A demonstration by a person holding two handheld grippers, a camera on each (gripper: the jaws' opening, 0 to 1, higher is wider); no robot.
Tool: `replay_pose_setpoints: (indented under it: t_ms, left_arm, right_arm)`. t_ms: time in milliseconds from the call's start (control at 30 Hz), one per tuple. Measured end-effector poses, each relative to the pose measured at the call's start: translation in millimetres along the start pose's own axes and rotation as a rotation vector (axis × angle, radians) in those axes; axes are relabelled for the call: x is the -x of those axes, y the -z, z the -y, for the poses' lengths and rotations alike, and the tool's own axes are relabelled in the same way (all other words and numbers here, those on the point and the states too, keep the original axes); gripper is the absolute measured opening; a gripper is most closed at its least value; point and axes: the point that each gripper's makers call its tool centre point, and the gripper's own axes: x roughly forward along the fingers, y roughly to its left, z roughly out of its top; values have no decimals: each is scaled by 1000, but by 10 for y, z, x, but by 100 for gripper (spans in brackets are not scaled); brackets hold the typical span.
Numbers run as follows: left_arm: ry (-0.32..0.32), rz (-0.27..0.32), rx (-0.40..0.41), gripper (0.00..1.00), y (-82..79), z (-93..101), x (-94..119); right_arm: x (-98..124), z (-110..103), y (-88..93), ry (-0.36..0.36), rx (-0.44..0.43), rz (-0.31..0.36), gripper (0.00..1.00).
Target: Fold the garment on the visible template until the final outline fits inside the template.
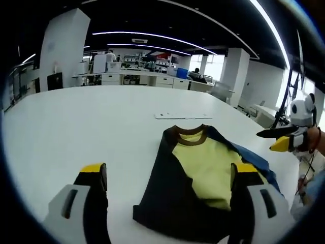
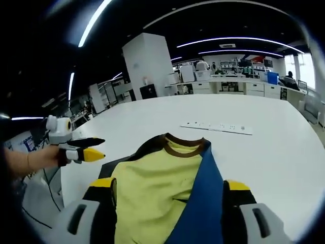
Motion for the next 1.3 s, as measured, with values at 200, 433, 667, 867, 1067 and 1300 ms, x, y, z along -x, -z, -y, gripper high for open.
replay_pose_setpoints:
  t_ms: [200,433,667,867,1067,1300]
  left_arm:
    - [18,-8,-10,97,94,102,130]
    - [40,-30,-20,90,276,233,241]
    - [39,-55,-5,80,489,297,307]
    - [30,-79,-7,73,659,276,307]
    - [6,-118,-25,61,832,275,283]
    - [-33,-151,-62,51,947,273,227]
  right_arm:
    - [224,-88,178,7,25,-10,86]
    - [420,-195,426,4,41,-35,84]
    - [539,-292,677,-11,46,-65,81]
    - [625,-323,911,-18,49,-101,72]
    - [652,-314,1156,-23,84,-145,61]
    - [641,-278,1382,-7,156,-190,50]
